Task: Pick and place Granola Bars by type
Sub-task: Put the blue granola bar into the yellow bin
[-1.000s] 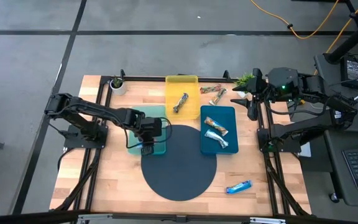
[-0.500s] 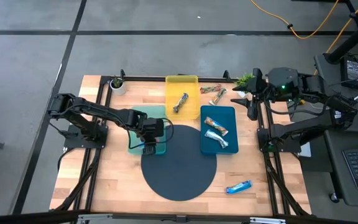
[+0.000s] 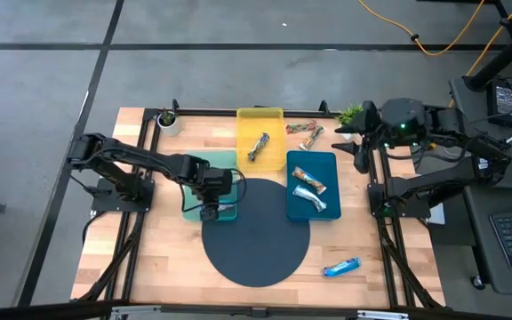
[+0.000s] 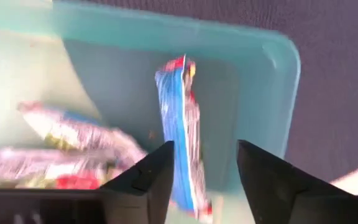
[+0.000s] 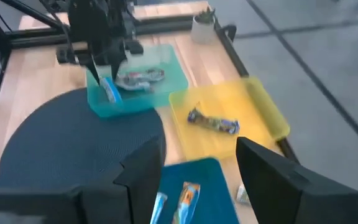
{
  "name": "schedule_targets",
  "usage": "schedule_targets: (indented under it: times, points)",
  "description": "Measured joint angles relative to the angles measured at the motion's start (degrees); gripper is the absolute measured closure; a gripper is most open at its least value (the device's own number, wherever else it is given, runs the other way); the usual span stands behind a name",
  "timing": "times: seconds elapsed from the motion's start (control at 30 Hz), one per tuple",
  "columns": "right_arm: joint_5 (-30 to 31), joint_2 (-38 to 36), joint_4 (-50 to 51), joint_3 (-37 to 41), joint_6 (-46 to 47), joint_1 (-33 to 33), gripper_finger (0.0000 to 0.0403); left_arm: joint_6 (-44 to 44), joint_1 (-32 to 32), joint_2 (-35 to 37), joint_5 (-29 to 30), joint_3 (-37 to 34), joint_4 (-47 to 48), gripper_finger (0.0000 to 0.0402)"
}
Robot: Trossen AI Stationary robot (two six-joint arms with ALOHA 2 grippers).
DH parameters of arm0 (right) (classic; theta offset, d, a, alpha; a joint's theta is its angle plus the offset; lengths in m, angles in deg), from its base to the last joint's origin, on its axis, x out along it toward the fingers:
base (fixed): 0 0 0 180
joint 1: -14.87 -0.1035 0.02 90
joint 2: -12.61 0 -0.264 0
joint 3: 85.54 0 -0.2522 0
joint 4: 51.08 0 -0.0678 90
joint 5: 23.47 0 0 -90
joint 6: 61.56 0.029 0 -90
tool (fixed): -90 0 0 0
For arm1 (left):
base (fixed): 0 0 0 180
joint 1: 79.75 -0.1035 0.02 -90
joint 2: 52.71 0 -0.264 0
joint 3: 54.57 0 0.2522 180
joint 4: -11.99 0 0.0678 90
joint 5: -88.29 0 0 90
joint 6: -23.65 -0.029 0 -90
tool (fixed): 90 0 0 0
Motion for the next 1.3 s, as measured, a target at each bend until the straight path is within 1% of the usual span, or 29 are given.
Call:
schedule_targets:
  times: [0.13, 0.2, 0.23, 0.37, 0.47, 0.53, 0.67, 0.77, 0.83, 0.9, 0.97, 1.07, 1.13, 1.23, 1.3]
  points:
    - [-0.02, 0.00, 4.24, 0.00, 2.65, 0.02, 0.0195, -2.56, 0.00, 1.46, 0.08, 3.89, 6.88, 0.0210]
    - [-0.63, 0.00, 6.27, 0.00, 3.52, 0.01, 0.0195, -3.42, 0.02, 2.36, 0.42, 5.74, 8.32, 0.0202]
    - [-2.27, 0.00, 7.15, 0.00, 3.53, -0.03, 0.0195, -3.69, 0.02, 2.94, 0.79, 6.40, 7.97, 0.0199]
    - [-12.14, 0.02, 9.57, 0.00, 5.57, -2.26, 0.0195, -4.47, 0.00, 5.20, 1.97, 8.34, 6.92, 0.0197]
    - [-18.04, 0.59, 10.28, 0.00, 10.11, -6.51, 0.0195, -4.48, 0.01, 6.53, 5.25, 9.26, 6.96, 0.0199]
    - [-19.62, 1.69, 10.26, 0.00, 13.58, -10.51, 0.0195, -4.48, 0.00, 7.22, 7.60, 9.48, 6.95, 0.0200]
    - [-19.39, 5.78, 11.81, 0.00, 21.93, -19.45, 0.0195, -4.39, 0.02, 8.17, 12.15, 9.48, 7.03, 0.0200]
    - [-19.05, 10.57, 17.00, 0.02, 29.99, -26.48, 0.0195, -3.67, 0.02, 8.18, 17.23, 9.48, 7.03, 0.0201]
    - [-18.70, 13.90, 20.29, 0.09, 33.46, -31.19, 0.0195, -2.17, 0.00, 8.18, 21.02, 9.48, 6.85, 0.0201]
    - [-17.24, 16.99, 21.30, 0.11, 35.92, -35.49, 0.0195, -1.47, 0.00, 8.18, 24.11, 9.48, 6.37, 0.0201]
    - [-15.14, 19.70, 20.44, 0.11, 38.46, -39.01, 0.0195, -1.44, 0.00, 8.18, 26.00, 9.48, 5.51, 0.0202]
    - [-11.62, 23.32, 18.24, 0.11, 43.08, -43.29, 0.0195, -2.49, -0.34, 8.18, 27.64, 9.48, 4.13, 0.0201]
    - [-10.60, 25.50, 15.93, 0.11, 45.65, -45.42, 0.0195, -3.47, -0.75, 8.18, 27.61, 9.48, 3.07, 0.0201]
    - [-8.72, 28.30, 10.60, 0.11, 48.33, -47.81, 0.0188, -4.83, -1.61, 8.18, 27.08, 9.48, 1.43, 0.0204]
    - [-7.12, 30.05, 5.82, 0.10, 49.38, -49.24, 0.0174, -5.94, -2.33, 8.18, 25.38, 9.48, 0.69, 0.0206]
